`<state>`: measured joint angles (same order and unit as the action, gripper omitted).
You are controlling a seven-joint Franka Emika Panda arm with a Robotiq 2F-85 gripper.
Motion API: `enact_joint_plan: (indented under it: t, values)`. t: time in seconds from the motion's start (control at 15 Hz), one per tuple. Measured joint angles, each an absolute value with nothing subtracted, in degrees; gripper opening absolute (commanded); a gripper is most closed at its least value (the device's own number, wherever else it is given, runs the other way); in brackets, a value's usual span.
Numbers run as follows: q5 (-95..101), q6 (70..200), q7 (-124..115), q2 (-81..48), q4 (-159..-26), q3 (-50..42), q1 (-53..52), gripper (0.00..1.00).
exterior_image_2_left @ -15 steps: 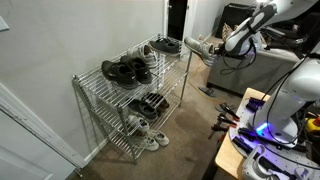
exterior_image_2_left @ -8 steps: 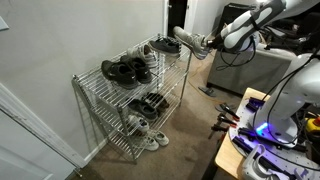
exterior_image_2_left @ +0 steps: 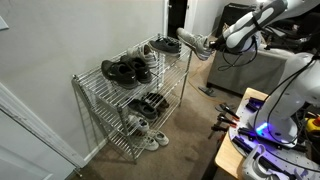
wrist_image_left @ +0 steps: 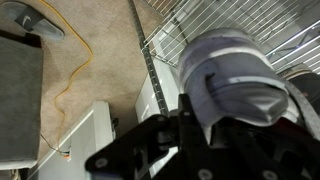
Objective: Remove the grey shoe on the right side of the middle rack and put it on the top rack
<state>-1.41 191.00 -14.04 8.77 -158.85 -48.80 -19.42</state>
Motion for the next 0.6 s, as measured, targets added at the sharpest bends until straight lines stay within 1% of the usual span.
enact_joint_plan:
  t: [0.2,0.27,0.6]
  values:
    - [-1.4,191.3,-14.0,8.9,-158.8,-53.4,-23.1,0.06]
    - [-1.8,191.4,-14.0,9.1,-158.8,-52.8,-23.0,0.06]
    - [-3.0,192.3,-14.1,12.3,-158.7,-40.6,-19.0,0.06]
